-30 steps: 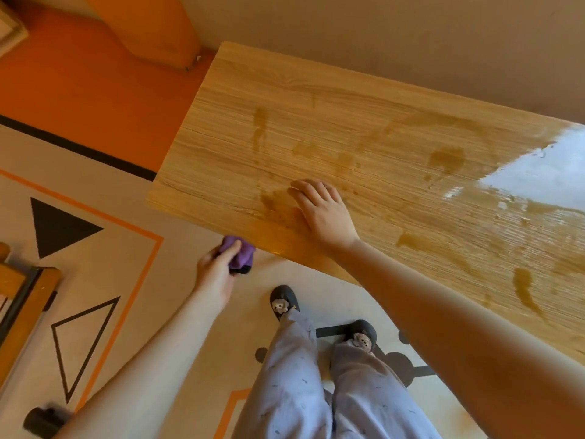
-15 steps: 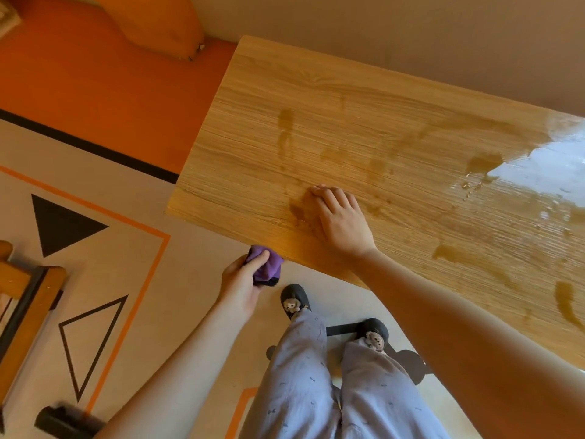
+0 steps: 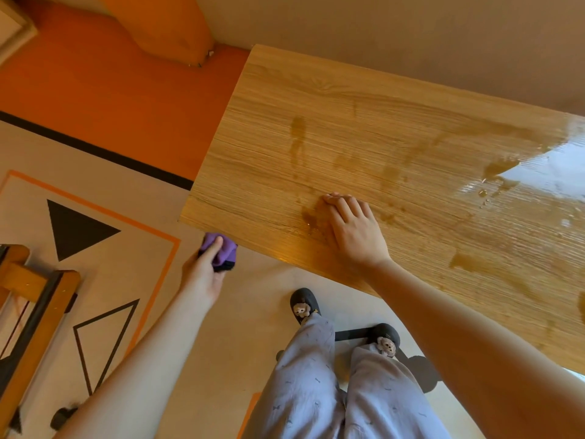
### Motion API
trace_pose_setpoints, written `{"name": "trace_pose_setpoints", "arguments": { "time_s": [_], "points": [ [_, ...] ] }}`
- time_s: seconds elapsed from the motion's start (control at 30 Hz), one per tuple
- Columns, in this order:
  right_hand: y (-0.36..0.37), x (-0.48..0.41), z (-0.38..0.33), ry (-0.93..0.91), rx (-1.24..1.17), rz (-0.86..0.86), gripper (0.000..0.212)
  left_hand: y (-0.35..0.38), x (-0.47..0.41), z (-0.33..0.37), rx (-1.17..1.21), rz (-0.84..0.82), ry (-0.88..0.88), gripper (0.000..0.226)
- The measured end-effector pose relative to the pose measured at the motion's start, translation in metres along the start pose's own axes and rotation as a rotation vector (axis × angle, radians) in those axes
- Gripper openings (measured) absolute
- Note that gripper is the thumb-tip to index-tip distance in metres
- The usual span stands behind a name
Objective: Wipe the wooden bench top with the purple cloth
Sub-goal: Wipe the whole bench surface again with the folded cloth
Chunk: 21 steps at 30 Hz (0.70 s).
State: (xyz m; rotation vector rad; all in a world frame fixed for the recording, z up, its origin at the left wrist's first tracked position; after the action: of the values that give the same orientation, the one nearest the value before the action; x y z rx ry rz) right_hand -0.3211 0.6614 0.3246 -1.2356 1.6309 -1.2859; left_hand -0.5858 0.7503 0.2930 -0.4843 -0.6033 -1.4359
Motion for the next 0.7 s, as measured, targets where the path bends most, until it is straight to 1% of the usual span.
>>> {"name": "trace_pose_setpoints", "arguments": {
  "time_s": [0.07,0.1,0.23,0.37,0.53,0.57,0.6,0.67,0.7],
  "points": [
    [0.001,0.000,0.001,0.001,0.004,-0.003,0.045,0.008,0.009,-0.003,-0.040,-0.025,-0.004,0.017],
    [0.001,0.000,0.001,0.001,0.005,-0.010,0.045,0.008,0.010,0.000,-0.064,-0.009,-0.005,0.014],
    [0.001,0.000,0.000,0.005,-0.021,-0.023,0.046,-0.010,-0.009,0.031,-0.073,0.134,0.018,0.005],
    [0.002,0.001,0.001,0.005,-0.026,-0.008,0.045,-0.027,-0.024,0.062,-0.103,0.236,0.071,0.013],
    [0.002,0.002,0.000,0.015,-0.016,-0.008,0.044,-0.031,-0.020,0.072,-0.116,0.253,0.097,0.034],
    [0.002,0.002,0.000,0.019,-0.017,-0.013,0.045,-0.030,-0.016,0.074,-0.101,0.253,0.102,0.033],
    [0.001,0.002,0.000,0.022,-0.017,-0.017,0.045,-0.031,-0.011,0.075,-0.082,0.254,0.105,0.027],
    [-0.002,0.002,-0.001,0.033,-0.019,-0.037,0.046,-0.025,0.002,0.078,-0.048,0.228,0.108,0.007],
    [-0.003,0.002,-0.002,0.035,-0.026,-0.058,0.047,-0.021,0.009,0.077,-0.039,0.202,0.108,0.003]
  ]
}}
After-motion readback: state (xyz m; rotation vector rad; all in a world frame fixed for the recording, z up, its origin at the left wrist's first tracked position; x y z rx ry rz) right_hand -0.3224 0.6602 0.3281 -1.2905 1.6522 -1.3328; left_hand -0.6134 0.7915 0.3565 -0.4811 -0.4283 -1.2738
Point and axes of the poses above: each hand's wrist, its own x-axis away from the middle knuckle, its own y-axis out of the palm, z = x × y, the point moved 4 cm from there along -x, towards the middle knuckle, and after that the axes turned 9 degrees about y, right-handed, at the moved point
